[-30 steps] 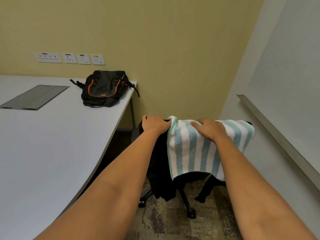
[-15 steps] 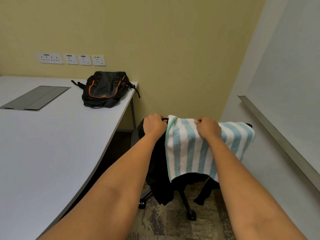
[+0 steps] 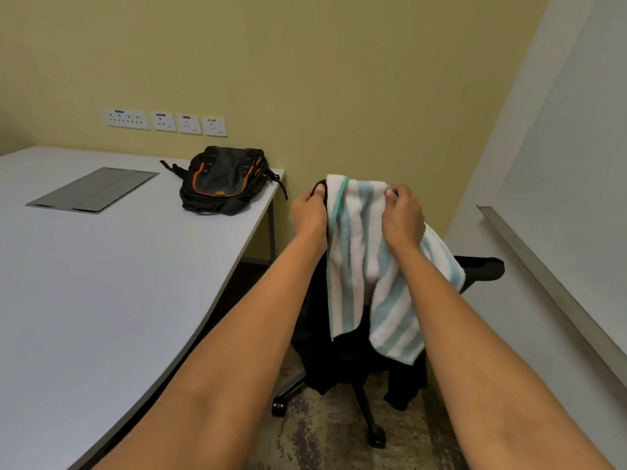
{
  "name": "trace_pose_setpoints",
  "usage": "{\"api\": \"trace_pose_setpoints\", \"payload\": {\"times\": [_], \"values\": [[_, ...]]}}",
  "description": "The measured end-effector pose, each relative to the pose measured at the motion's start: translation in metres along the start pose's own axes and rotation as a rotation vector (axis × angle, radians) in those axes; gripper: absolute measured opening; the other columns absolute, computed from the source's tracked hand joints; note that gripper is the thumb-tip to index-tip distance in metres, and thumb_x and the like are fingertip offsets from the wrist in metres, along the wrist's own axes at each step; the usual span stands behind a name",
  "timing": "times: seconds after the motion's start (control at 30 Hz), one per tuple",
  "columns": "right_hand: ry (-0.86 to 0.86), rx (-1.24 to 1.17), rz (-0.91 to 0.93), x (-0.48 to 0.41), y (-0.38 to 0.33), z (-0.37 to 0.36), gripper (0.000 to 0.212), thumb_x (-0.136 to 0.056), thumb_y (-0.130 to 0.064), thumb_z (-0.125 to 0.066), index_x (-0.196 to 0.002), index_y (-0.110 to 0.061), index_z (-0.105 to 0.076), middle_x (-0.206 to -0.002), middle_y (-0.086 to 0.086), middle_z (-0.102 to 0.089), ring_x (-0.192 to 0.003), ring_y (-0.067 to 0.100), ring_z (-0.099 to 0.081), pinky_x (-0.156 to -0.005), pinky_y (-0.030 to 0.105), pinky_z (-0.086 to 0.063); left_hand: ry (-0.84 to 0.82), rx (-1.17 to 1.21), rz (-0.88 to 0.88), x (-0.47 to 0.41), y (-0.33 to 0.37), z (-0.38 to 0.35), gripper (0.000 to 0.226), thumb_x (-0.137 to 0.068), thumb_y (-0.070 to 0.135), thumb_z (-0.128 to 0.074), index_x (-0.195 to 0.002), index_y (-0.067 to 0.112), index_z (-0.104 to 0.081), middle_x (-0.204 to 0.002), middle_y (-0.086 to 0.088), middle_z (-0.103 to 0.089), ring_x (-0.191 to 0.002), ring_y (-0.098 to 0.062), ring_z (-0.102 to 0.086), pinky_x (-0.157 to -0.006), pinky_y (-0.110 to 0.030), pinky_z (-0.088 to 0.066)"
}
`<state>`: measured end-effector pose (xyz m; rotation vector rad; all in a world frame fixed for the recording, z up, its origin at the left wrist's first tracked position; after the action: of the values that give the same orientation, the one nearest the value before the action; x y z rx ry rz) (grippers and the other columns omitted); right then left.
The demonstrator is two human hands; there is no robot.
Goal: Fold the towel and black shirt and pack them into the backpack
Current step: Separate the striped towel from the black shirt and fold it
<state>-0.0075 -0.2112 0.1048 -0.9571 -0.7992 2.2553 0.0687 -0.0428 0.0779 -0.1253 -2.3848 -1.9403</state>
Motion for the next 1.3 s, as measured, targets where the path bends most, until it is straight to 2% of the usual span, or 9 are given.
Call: {"api": "trace_pose_setpoints", "payload": {"times": [0.07, 0.17, 0.3, 0.43, 0.67, 0.87, 1.0, 1.1, 1.3], "values": [[0.017, -0.077, 0.018, 0.0, -0.024, -0.003, 0.03, -0.102, -0.026, -0.034, -0.115, -0.009, -0.055, -0.121, 0.008, -0.057, -0.107, 0.029, -0.053, -0.073, 0.031, -0.033, -0.002, 0.082, 0.023, -0.004, 0.018, 0.01, 0.023, -0.094, 0.023, -0.055, -0.094, 0.003, -0.067, -0.085, -0.003, -0.061, -0.078, -0.016, -0.052, -0.065, -0.025, -0.041], [0.02, -0.149, 0.049, 0.001, -0.065, -0.013, 0.03, -0.102, -0.026, -0.034, -0.114, -0.009, -0.056, -0.12, 0.006, -0.058, -0.105, 0.027, -0.054, -0.071, 0.028, -0.032, 0.006, 0.154, 0.056, -0.016, 0.041, 0.035, 0.026, -0.091, 0.025, -0.06, -0.069, 0.013, -0.057, -0.085, -0.005, -0.062, -0.089, -0.024, -0.058, -0.084, -0.035, -0.048], [0.014, -0.243, 0.092, 0.001, -0.129, -0.031, 0.029, -0.102, -0.027, -0.035, -0.112, -0.01, -0.056, -0.118, 0.006, -0.06, -0.098, 0.023, -0.053, -0.07, 0.026, -0.03, -0.003, 0.273, 0.066, -0.032, 0.08, 0.077, 0.022, -0.088, 0.026, -0.064, -0.082, 0.006, -0.064, -0.104, -0.015, -0.069, -0.098, -0.031, -0.065, -0.091, -0.047, -0.052], [-0.042, -0.486, 0.039, 0.008, -0.189, -0.07, 0.029, -0.102, -0.024, -0.037, -0.115, -0.009, -0.057, -0.116, 0.007, -0.063, -0.091, 0.017, -0.051, -0.074, 0.024, -0.034, -0.018, 0.347, 0.028, -0.045, 0.119, 0.124, 0.022, -0.09, 0.025, -0.061, -0.087, 0.004, -0.065, -0.098, -0.013, -0.068, -0.087, -0.028, -0.065, -0.087, -0.043, -0.052], [-0.119, -0.7, 0.0, 0.034, -0.303, -0.151, 0.03, -0.101, -0.022, -0.039, -0.119, -0.008, -0.058, -0.118, 0.01, -0.063, -0.09, 0.014, -0.049, -0.075, 0.022, -0.035, 0.037, 0.46, -0.018, -0.09, 0.18, 0.228, 0.019, -0.091, 0.022, -0.059, -0.095, 0.004, -0.066, -0.099, -0.015, -0.069, -0.091, -0.031, -0.067, -0.086, -0.042, -0.055], [-0.156, -0.732, 0.074, 0.058, -0.4, -0.209, 0.029, -0.101, -0.022, -0.039, -0.118, -0.007, -0.058, -0.115, 0.008, -0.063, -0.089, 0.015, -0.049, -0.073, 0.022, -0.035, 0.091, 0.549, -0.028, -0.132, 0.216, 0.319, 0.021, -0.091, 0.024, -0.059, -0.096, 0.005, -0.066, -0.101, -0.014, -0.069, -0.091, -0.031, -0.066, -0.087, -0.042, -0.054], [-0.207, -0.729, 0.122, 0.071, -0.451, -0.253, 0.028, -0.101, -0.023, -0.039, -0.114, -0.007, -0.058, -0.099, 0.003, -0.059, -0.086, 0.016, -0.049, -0.072, 0.023, -0.034, 0.164, 0.59, -0.047, -0.16, 0.225, 0.375, 0.02, -0.091, 0.023, -0.061, -0.098, 0.005, -0.066, -0.096, -0.012, -0.068, -0.087, -0.03, -0.066, -0.085, -0.041, -0.054], [-0.266, -0.717, 0.143, 0.078, -0.477, -0.295, 0.028, -0.101, -0.024, -0.04, -0.112, -0.006, -0.058, -0.095, 0.0, -0.055, -0.085, 0.017, -0.049, -0.073, 0.026, -0.036, 0.216, 0.609, -0.047, -0.186, 0.223, 0.41, 0.023, -0.09, 0.023, -0.061, -0.102, 0.005, -0.067, -0.099, -0.011, -0.069, -0.092, -0.029, -0.066, -0.09, -0.043, -0.053], [-0.41, -0.626, 0.194, 0.084, -0.498, -0.386, 0.028, -0.101, -0.025, -0.04, -0.112, -0.007, -0.057, -0.096, 0.004, -0.056, -0.086, 0.019, -0.049, -0.073, 0.027, -0.036, 0.352, 0.574, -0.019, -0.238, 0.199, 0.468, 0.014, -0.09, 0.02, -0.061, -0.087, 0.006, -0.063, -0.087, -0.01, -0.065, -0.085, -0.029, -0.063, -0.086, -0.04, -0.053]]}}
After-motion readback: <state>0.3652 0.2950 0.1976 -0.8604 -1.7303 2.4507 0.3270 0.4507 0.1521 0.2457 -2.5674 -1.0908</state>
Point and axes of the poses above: each hand's wrist, its own x-axis away from the middle knuckle, its own z-axis out of the back of the hand, y = z × x, the point moved 7 cm from there along -x, towards the middle knuckle
